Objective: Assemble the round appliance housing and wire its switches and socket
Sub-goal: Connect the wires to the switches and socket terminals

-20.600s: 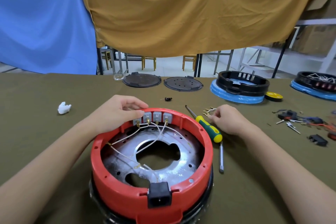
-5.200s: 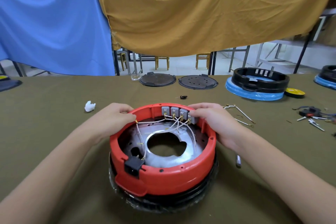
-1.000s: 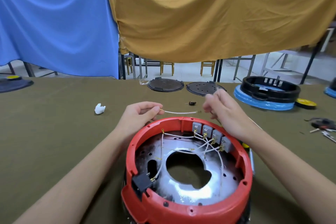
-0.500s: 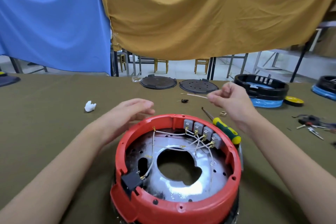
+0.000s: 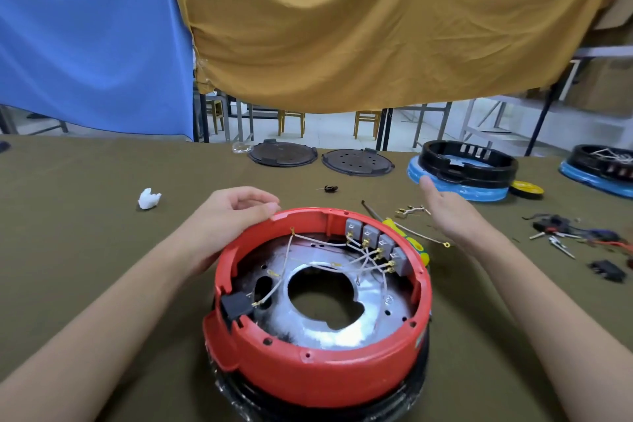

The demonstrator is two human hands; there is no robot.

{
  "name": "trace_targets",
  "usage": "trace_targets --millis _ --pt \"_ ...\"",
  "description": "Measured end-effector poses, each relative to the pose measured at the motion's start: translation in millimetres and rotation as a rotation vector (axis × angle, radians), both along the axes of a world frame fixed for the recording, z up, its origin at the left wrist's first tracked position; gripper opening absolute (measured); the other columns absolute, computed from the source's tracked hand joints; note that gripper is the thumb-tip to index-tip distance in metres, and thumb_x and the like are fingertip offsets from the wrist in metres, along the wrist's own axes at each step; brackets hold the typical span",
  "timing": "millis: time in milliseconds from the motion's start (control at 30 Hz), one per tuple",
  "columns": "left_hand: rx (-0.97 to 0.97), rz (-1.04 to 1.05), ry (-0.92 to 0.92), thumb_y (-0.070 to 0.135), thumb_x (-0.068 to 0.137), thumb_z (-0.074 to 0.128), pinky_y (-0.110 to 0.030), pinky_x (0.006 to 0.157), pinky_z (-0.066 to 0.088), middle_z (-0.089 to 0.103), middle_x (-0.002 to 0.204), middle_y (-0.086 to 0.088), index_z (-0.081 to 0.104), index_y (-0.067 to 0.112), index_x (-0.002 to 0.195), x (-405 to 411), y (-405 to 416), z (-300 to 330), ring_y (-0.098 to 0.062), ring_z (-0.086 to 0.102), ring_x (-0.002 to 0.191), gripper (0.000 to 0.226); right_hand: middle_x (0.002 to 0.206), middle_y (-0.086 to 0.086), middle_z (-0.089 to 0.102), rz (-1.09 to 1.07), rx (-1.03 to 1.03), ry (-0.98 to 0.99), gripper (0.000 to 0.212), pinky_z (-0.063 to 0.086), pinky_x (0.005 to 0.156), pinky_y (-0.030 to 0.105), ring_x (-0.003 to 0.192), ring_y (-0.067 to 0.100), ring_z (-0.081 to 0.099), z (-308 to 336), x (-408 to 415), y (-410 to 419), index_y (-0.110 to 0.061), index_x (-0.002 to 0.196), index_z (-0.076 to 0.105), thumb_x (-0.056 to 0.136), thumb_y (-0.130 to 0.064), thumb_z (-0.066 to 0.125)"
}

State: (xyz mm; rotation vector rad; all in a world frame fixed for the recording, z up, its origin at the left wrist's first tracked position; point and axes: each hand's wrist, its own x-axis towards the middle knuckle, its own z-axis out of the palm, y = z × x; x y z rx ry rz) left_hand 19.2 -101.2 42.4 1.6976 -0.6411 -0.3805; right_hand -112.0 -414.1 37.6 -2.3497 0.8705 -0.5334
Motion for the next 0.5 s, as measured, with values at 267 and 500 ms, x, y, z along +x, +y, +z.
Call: trace_targets --millis 267,500 --pt "0.368 -0.305 0.042 0.028 0.073 0.067 -0.031 0.077 0.05 0.071 0.108 0.003 0.067 0.034 0.109 -1 46 15 -0.009 0.067 0.091 0.036 0.061 -0.005 0.047 0.415 0.132 -0.33 0.035 0.038 0.062 0.027 0.058 0.009 0.042 15 -2 42 -0.012 0.075 0.058 0.098 -0.037 0.057" --pt "0.205 -0.074 -0.047 0.002 0.09 0.061 -0.049 0.097 0.052 0.075 0.106 -0.006 0.072 0.022 0.109 0 20 9 -0.033 0.07 0.1 0.029 0.075 0.003 0.073 0.653 0.257 -0.403 0.011 0.038 0.07 0.037 0.069 0.026 0.049 27 -5 72 -0.026 0.092 0.073 0.096 -0.03 0.063"
